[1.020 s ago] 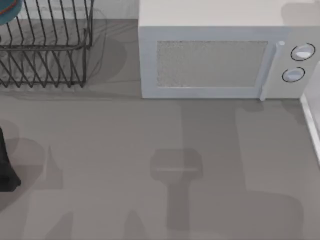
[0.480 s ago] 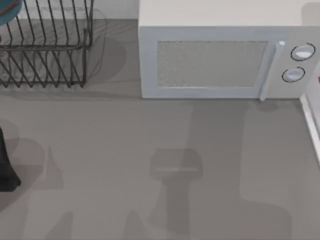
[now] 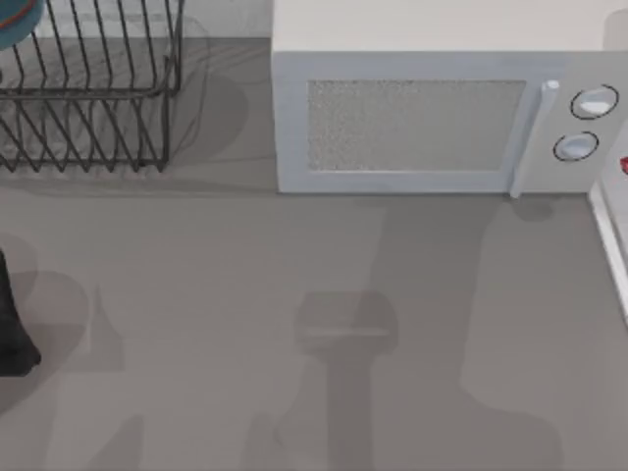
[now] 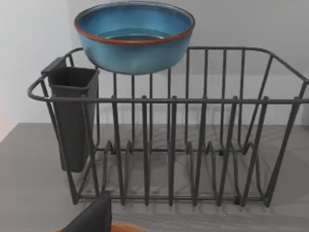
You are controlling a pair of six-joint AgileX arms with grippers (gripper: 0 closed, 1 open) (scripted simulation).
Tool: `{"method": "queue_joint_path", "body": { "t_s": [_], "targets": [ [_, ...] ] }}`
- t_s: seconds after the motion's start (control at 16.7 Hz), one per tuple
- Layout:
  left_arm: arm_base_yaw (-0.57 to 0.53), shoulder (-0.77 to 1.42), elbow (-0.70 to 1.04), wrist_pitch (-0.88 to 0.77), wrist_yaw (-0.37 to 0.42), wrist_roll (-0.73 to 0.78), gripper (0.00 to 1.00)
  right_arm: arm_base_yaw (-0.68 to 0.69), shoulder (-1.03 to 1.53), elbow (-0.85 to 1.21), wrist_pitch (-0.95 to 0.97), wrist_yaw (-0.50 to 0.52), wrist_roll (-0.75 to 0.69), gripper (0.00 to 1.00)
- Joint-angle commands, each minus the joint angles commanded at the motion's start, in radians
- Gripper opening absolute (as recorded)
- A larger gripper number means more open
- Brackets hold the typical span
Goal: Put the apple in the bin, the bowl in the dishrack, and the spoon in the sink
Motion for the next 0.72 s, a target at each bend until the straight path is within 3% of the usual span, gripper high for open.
{"method": "queue_joint_path", "body": {
  "t_s": [0.06, 0.72],
  "targets": [
    [0.000, 0.000, 0.000, 0.000, 0.000, 0.000, 1.00, 0.000, 0.000, 0.000, 0.000, 0.000, 0.000, 0.00],
    [0.000, 0.000, 0.000, 0.000, 0.000, 0.000, 1.00, 0.000, 0.000, 0.000, 0.000, 0.000, 0.000, 0.83]
  ]
}}
